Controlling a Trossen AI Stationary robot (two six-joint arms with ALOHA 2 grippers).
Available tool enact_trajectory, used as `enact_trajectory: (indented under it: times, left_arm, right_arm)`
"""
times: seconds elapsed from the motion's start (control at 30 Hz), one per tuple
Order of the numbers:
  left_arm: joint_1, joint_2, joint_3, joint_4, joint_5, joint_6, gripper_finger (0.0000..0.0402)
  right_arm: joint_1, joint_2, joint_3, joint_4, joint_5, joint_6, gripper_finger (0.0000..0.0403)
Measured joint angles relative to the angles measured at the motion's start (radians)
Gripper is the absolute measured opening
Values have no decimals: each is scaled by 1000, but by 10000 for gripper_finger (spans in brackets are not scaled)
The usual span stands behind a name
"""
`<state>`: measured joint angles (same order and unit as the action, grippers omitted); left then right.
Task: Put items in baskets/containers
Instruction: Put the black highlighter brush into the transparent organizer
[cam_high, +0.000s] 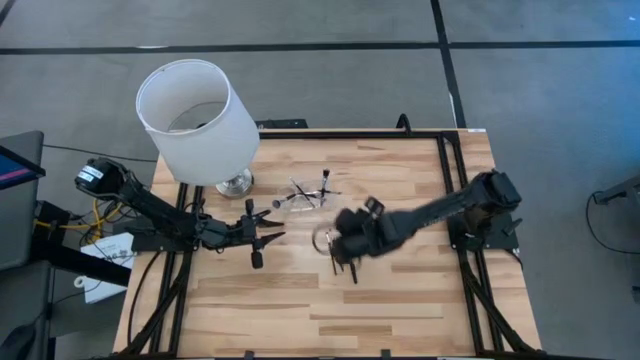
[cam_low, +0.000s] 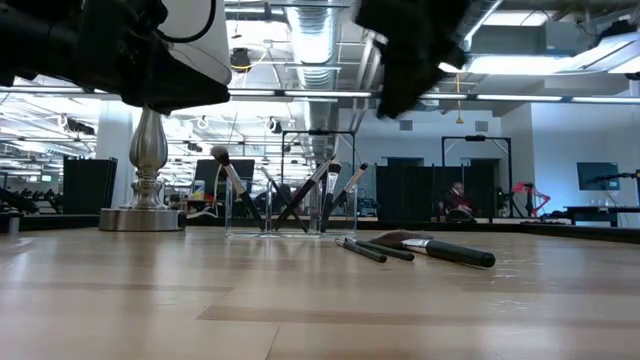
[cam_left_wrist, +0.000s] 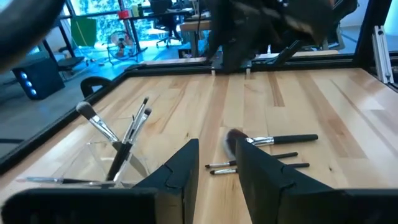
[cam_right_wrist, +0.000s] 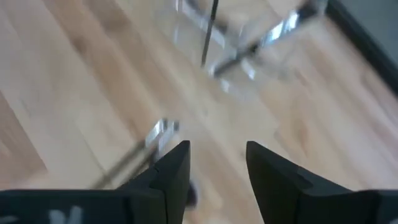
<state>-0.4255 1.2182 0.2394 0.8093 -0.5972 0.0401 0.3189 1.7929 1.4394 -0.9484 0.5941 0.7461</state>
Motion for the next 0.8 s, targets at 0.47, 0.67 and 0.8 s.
enact_trajectory:
  times: [0.47, 0.67, 0.8]
  left_arm:
    - [27, 0, 0, 0, 0, -22, 104]
    - [29, 0, 0, 1, 0, -22, 104]
    - [38, 0, 0, 3, 0, -22, 104]
  right_arm:
    - [322, -137, -181, -409, 374, 790, 133]
    - [355, -125, -404, 225, 395, 690, 132]
    - [275, -54, -461, 502, 264, 535, 136]
